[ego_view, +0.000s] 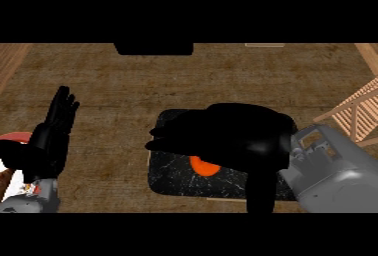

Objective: Pick the squash from the tray and place it in the tiered shelf

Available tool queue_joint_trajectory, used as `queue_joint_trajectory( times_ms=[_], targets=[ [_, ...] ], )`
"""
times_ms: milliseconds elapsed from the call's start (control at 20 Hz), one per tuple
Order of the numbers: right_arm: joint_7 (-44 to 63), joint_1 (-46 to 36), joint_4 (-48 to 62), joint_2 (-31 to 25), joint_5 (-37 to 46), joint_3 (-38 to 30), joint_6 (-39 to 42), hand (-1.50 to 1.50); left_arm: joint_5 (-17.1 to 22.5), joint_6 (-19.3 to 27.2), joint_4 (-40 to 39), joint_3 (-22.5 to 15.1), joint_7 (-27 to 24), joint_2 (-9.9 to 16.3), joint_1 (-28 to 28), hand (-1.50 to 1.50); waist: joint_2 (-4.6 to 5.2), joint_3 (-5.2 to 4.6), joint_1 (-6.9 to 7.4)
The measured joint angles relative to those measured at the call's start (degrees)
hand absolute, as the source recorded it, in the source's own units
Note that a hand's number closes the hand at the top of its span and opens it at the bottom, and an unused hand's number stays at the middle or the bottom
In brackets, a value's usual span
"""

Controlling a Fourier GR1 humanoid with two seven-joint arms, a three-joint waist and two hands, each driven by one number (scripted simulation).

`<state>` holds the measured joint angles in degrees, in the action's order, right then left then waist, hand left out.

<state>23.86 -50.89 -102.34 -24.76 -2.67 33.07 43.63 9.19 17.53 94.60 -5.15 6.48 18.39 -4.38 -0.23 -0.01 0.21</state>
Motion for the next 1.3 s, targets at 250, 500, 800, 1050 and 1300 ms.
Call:
queue_joint_trajectory(
  times_ms=[250, 500, 800, 1050, 1300],
  targets=[
    [1.29, 2.48, -1.82, 2.21, 10.90, 4.70, -0.94, -1.50, -1.54, 0.66, 0.35, -0.31, 0.33, -1.08, -0.13, 0.00, 0.15, 0.01, 0.05],
    [1.96, 3.48, -1.89, 1.57, 20.55, 8.38, -0.10, -1.50, -1.47, -0.41, 1.03, 0.28, 0.67, -0.95, 0.26, 0.00, 0.18, 0.01, 0.11],
    [-3.66, 7.41, 2.27, 2.56, 30.86, 9.29, -2.29, -1.50, -1.81, -1.94, -0.34, 1.92, 0.09, -1.39, -0.30, 0.00, 0.27, 0.02, 0.10],
    [-8.74, 10.47, 4.62, 4.14, 36.51, 7.52, -2.67, -1.50, -2.79, -2.73, 0.56, 2.15, 0.78, -2.60, -0.02, 0.00, 0.25, 0.02, 0.06],
    [-14.22, 12.93, 7.18, 4.48, 42.16, 6.97, -3.09, -1.50, -3.23, -3.76, 1.14, 3.24, 1.29, -3.16, 0.50, 0.00, 0.23, 0.01, 0.07]
  ],
)
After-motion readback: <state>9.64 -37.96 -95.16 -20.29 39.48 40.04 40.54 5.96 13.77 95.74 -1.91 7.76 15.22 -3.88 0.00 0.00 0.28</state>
